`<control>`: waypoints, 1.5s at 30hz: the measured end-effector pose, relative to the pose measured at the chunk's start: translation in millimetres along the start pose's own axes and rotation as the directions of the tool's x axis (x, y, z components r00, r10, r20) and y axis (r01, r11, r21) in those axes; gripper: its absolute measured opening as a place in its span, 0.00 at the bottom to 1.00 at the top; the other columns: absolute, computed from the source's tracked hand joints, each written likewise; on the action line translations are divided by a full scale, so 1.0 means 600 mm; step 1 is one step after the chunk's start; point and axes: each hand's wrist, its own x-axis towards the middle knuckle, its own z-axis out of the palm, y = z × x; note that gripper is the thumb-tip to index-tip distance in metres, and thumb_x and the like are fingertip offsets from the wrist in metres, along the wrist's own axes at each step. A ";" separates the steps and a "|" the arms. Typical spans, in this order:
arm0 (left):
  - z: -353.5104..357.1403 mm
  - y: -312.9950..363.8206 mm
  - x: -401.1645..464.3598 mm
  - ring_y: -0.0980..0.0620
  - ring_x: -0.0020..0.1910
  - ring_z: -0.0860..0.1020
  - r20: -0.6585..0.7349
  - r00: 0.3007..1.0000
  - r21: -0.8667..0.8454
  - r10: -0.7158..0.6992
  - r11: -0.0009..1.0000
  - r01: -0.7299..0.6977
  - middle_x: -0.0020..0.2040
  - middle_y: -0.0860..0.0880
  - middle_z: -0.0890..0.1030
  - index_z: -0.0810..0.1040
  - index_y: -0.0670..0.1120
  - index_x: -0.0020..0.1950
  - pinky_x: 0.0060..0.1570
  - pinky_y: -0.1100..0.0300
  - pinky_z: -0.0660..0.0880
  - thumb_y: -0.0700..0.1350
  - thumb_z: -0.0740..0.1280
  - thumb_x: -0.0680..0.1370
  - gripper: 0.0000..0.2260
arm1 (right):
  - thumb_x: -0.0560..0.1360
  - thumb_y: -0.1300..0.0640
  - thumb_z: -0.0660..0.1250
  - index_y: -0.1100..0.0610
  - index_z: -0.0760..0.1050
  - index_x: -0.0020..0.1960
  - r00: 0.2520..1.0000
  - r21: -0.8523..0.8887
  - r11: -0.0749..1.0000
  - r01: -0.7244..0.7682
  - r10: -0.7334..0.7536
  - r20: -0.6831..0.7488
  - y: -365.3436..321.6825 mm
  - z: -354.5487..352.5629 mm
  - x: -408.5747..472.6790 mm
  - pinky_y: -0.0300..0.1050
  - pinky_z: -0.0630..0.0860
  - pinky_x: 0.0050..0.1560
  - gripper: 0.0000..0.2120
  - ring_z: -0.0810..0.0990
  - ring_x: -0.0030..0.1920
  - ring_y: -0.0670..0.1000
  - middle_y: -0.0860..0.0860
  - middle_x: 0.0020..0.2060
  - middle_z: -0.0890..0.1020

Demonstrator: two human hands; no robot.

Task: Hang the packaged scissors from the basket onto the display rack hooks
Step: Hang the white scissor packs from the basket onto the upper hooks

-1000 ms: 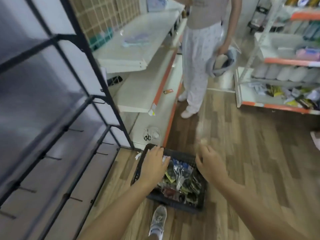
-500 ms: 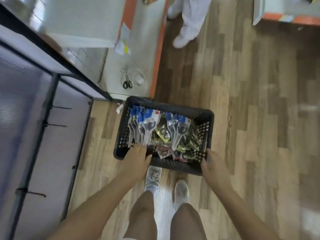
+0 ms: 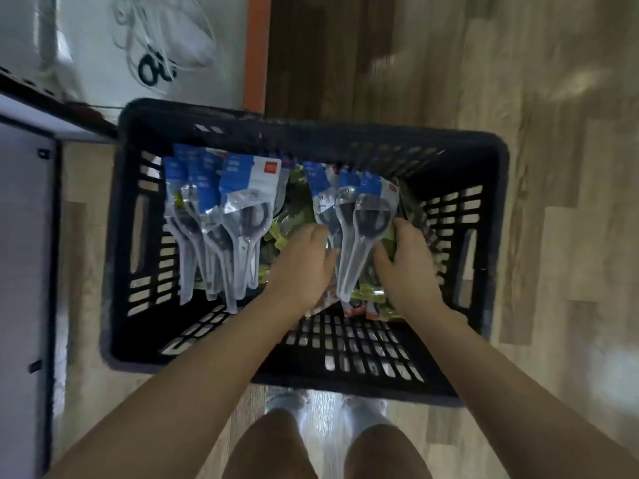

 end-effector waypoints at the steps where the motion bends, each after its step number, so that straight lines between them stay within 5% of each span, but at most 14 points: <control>1: 0.015 -0.002 0.025 0.48 0.60 0.70 -0.014 1.000 -0.023 0.002 1.000 -0.002 0.61 0.43 0.73 0.71 0.39 0.65 0.50 0.64 0.62 0.45 0.60 0.81 0.15 | 0.78 0.57 0.61 0.59 0.66 0.68 1.000 0.026 1.000 -0.011 0.011 -0.010 0.011 0.018 0.022 0.36 0.66 0.54 0.19 0.72 0.61 0.53 0.56 0.62 0.72; 5: 0.047 0.002 0.110 0.46 0.58 0.73 -0.128 0.992 -0.128 -0.011 0.992 -0.005 0.58 0.43 0.75 0.72 0.40 0.63 0.54 0.58 0.69 0.44 0.61 0.80 0.14 | 0.79 0.54 0.61 0.60 0.65 0.68 0.996 0.112 0.992 -0.051 0.058 -0.065 0.040 0.065 0.101 0.33 0.64 0.50 0.20 0.72 0.61 0.53 0.57 0.62 0.72; 10: 0.070 0.033 0.160 0.43 0.56 0.72 -0.191 0.968 -0.212 -0.161 0.970 0.120 0.55 0.39 0.75 0.73 0.38 0.56 0.56 0.52 0.70 0.41 0.61 0.80 0.09 | 0.79 0.51 0.62 0.59 0.57 0.74 0.983 0.244 0.959 -0.147 0.168 -0.070 0.054 0.097 0.149 0.41 0.65 0.60 0.28 0.68 0.67 0.55 0.57 0.68 0.67; 16: 0.059 0.055 0.184 0.40 0.63 0.69 -0.068 0.931 -0.254 -0.359 0.909 0.332 0.65 0.38 0.67 0.66 0.37 0.67 0.63 0.49 0.68 0.36 0.61 0.77 0.18 | 0.76 0.53 0.67 0.61 0.55 0.74 0.975 0.270 0.944 -0.189 0.214 -0.065 0.060 0.098 0.160 0.53 0.67 0.67 0.33 0.67 0.69 0.57 0.58 0.69 0.67; 24: 0.033 0.057 0.244 0.41 0.65 0.69 0.175 0.822 -0.098 -0.542 0.821 0.563 0.68 0.39 0.67 0.63 0.41 0.71 0.60 0.52 0.71 0.42 0.64 0.78 0.23 | 0.74 0.54 0.70 0.62 0.57 0.73 0.977 0.299 0.937 -0.181 0.206 -0.055 0.066 0.091 0.147 0.45 0.64 0.69 0.34 0.65 0.70 0.54 0.57 0.70 0.66; 28: 0.029 0.044 0.245 0.44 0.59 0.74 0.198 0.844 -0.225 -0.499 0.815 0.535 0.64 0.40 0.72 0.67 0.42 0.67 0.54 0.54 0.74 0.41 0.63 0.78 0.18 | 0.71 0.52 0.72 0.60 0.57 0.73 0.974 0.324 0.924 -0.203 0.226 -0.035 0.066 0.083 0.150 0.44 0.66 0.67 0.38 0.67 0.69 0.54 0.56 0.69 0.69; 33: 0.033 0.026 0.196 0.47 0.49 0.74 0.022 0.943 -0.275 -0.331 0.905 0.324 0.46 0.49 0.72 0.69 0.45 0.60 0.43 0.58 0.67 0.44 0.61 0.80 0.10 | 0.66 0.55 0.77 0.58 0.63 0.69 0.977 0.419 0.890 -0.181 0.213 -0.031 0.062 0.075 0.139 0.42 0.68 0.63 0.37 0.71 0.65 0.51 0.53 0.65 0.73; 36: 0.042 0.012 0.169 0.51 0.43 0.71 -0.071 0.972 -0.408 -0.223 0.896 0.176 0.44 0.49 0.71 0.68 0.44 0.58 0.40 0.60 0.66 0.45 0.61 0.80 0.09 | 0.65 0.58 0.77 0.56 0.66 0.67 0.976 0.489 0.850 -0.196 0.215 0.018 0.057 0.067 0.132 0.39 0.70 0.57 0.34 0.73 0.59 0.45 0.48 0.60 0.75; 40: 0.044 -0.007 0.137 0.54 0.46 0.74 -0.042 0.957 -0.701 -0.288 0.691 0.177 0.47 0.51 0.74 0.64 0.49 0.53 0.44 0.70 0.71 0.44 0.59 0.81 0.04 | 0.66 0.60 0.77 0.55 0.66 0.61 0.964 0.599 0.758 -0.257 0.245 0.103 0.057 0.054 0.121 0.36 0.74 0.50 0.29 0.78 0.53 0.45 0.48 0.54 0.78; 43: 0.043 -0.026 0.122 0.47 0.54 0.77 0.038 0.915 -0.817 -0.402 0.515 0.259 0.52 0.47 0.78 0.67 0.51 0.49 0.59 0.48 0.74 0.43 0.60 0.81 0.04 | 0.70 0.60 0.73 0.53 0.67 0.57 0.955 0.666 0.691 -0.282 0.271 0.123 0.047 0.050 0.104 0.36 0.75 0.48 0.21 0.78 0.51 0.45 0.47 0.50 0.78; 45: 0.034 -0.033 0.109 0.46 0.56 0.78 0.094 0.904 -0.849 -0.416 0.441 0.291 0.55 0.45 0.79 0.69 0.50 0.53 0.61 0.43 0.73 0.43 0.61 0.81 0.03 | 0.72 0.62 0.71 0.53 0.68 0.57 0.955 0.700 0.653 -0.288 0.248 0.162 0.033 0.050 0.087 0.37 0.76 0.49 0.18 0.79 0.51 0.45 0.46 0.50 0.79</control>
